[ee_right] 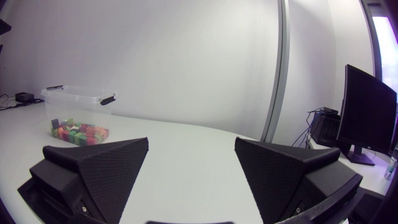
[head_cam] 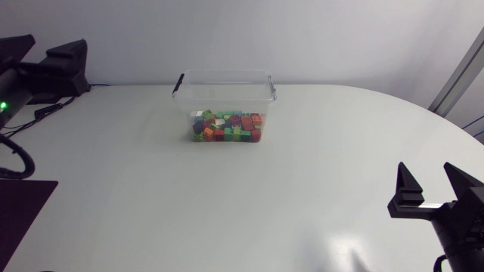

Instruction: Place the duplo bricks in the container

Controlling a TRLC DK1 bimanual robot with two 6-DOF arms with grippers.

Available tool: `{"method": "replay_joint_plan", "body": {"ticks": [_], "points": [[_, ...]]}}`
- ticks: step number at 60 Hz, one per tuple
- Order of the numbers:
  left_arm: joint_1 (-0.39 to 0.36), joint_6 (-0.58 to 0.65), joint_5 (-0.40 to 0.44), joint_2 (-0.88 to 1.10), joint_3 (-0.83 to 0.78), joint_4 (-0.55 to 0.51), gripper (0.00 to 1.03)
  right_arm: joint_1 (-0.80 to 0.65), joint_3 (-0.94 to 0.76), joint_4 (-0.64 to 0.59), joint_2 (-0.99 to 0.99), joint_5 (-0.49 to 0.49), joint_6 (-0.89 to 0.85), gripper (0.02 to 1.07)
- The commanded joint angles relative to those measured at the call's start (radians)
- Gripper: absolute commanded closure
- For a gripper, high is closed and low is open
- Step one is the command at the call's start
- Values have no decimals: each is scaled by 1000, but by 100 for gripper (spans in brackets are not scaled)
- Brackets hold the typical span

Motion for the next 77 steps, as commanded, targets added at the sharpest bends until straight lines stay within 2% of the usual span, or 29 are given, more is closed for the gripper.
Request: {"method": "replay_joint_plan", "body": {"ticks": [1,11,62,77], "points": [[26,-38,-8,-100,-90,8,5,10,-21,-1,-7,1,-10,7],[32,-52,-3,-247,-203,6,5,-3,-21,-3,-7,-1,-12,7],[255,-179,253,-732,-690,-178,4,17,-16,-32,0,-128,128,7],[255,-179,253,-732,-690,-178,4,17,-16,-32,0,-128,128,7]]}}
